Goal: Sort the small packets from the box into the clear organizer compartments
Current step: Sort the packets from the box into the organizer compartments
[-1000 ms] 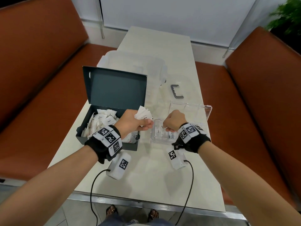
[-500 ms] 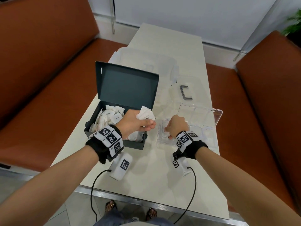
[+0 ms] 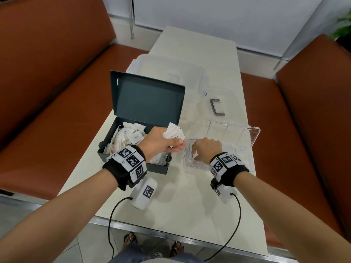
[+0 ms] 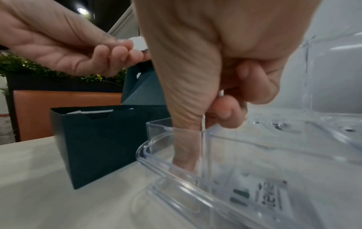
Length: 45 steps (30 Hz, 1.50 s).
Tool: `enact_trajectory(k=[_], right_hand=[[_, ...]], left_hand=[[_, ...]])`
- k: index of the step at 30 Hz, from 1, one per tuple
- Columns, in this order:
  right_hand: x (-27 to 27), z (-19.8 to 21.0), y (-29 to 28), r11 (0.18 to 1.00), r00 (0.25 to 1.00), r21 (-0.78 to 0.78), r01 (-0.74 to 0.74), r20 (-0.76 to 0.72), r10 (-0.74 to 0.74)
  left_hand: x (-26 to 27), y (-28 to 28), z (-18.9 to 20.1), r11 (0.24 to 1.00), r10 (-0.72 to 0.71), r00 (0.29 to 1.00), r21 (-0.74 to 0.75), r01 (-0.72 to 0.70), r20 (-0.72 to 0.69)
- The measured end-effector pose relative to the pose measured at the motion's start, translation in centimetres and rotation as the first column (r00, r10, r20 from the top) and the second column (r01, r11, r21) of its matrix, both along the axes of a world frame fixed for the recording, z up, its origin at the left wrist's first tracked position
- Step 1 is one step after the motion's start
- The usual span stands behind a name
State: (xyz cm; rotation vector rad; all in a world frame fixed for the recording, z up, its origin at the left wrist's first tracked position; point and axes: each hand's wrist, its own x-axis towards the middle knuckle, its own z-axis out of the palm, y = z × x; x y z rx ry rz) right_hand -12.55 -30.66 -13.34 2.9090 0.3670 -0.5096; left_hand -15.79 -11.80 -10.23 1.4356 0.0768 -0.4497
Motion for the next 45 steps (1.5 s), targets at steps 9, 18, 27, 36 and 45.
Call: enact_trajectory(k=[9,18,27,36,45], right_hand=[[0.5,-0.8,-0.4,0.993,0.988,-0.032,-0.115,0.096,0.118],[0.5,-1.1,-0.3,0.978,0.969,-0.085,-0.190,0.144,0.201],[0.2,1.6,-1.8,0.979,0.974,0.156,-0.134,0.201,0.101],[-2.4,5.9,-1.7,0.506,0.954,0.842,0.188,-0.035,-0.297],[-3.5,6.2,-4.1,0.069,0.862,0.951,0.301,-0.240,-0.446]], left_hand=[[-0.2,-0.4,0.0,1.000,0.000,1.000,0.000,0.000,0.005],[-0.4,-0.5,0.2,1.000,0.009,1.000,-0.012,-0.010,-0.027],[-0.4,-0.8,1.1,0.990,0.035,0.986,-0.129,-0.057,-0.163],[-0.3,-2.4,2.0,0.929,-0.064,0.951,-0.367,-0.054,-0.303],[-0.9,-3.8,2.2,0.964,-0.147,0.979,-0.240,0.111,-0.139]])
